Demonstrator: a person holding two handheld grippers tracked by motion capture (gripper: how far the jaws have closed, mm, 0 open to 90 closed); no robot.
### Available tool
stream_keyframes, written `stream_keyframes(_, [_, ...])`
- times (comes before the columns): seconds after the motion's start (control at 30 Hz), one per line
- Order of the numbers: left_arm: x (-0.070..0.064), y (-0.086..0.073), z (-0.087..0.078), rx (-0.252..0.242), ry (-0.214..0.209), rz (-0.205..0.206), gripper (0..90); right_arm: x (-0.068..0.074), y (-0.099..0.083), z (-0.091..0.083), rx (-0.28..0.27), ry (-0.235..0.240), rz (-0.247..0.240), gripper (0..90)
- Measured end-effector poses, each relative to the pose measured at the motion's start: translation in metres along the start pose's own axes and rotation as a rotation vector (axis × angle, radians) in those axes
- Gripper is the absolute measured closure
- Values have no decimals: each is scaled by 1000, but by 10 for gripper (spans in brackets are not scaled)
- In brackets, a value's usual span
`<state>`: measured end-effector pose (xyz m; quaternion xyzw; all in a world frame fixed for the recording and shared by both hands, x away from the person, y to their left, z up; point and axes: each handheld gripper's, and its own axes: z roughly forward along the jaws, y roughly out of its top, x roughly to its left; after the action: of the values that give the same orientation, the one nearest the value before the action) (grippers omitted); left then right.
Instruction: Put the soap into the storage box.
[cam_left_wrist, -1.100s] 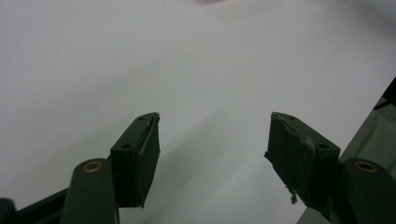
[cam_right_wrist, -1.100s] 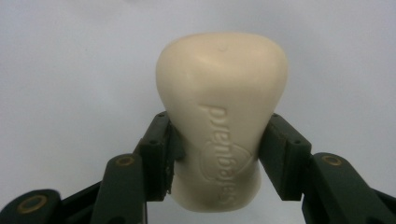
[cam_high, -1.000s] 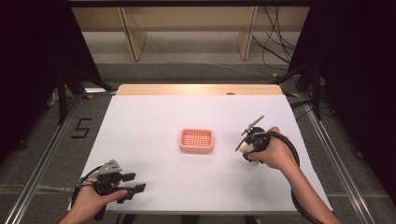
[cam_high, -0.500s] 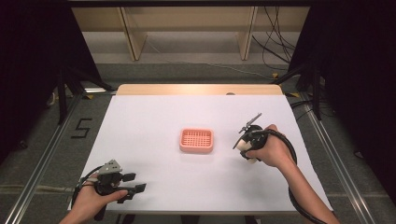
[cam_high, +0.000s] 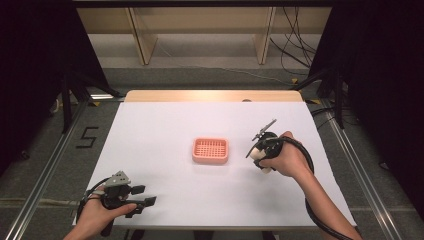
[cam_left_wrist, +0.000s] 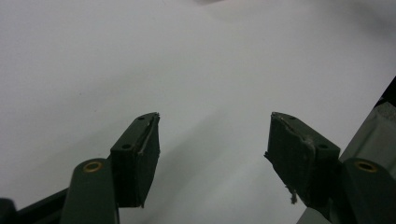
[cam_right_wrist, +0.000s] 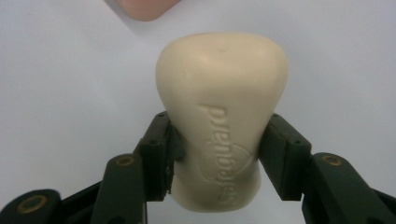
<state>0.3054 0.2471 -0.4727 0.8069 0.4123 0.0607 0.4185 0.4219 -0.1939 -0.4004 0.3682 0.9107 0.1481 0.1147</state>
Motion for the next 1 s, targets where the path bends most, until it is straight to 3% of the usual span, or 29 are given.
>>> stream_keyframes(0.27, [-1,0,0,-9,1,-8,339,4,7,0,-4,20,3,504])
stream_keyframes(0.3, [-1,0,0,-11,-1,-8,339,3,8,1,-11,10,-21,504])
stream_keyframes(0.37, [0,0,0,-6,-1,-2,339,5,9,0,-10,19,1,504])
stream_keyframes(0.5, [-1,0,0,-11,-2,-7,339,5,12,2,-13,10,-23,504])
stream_keyframes(0.73, [0,0,-1,-5,-3,1,339,7,17,2,-16,9,-16,504])
stream_keyframes(0.77, [-1,0,1,-20,-4,-15,339,6,18,2,-13,9,-25,504])
stream_keyframes(0.8, [0,1,-1,-1,-4,5,339,7,19,2,-13,10,-20,504])
stream_keyframes(0.83, [-1,0,1,-18,-5,-13,339,7,19,3,-13,6,-24,504])
stream_keyframes(0.93, [0,0,0,-5,-3,1,339,8,21,3,-14,10,-21,504])
stream_keyframes(1.0, [-1,0,1,-17,-5,-12,339,8,23,4,-19,5,-26,504])
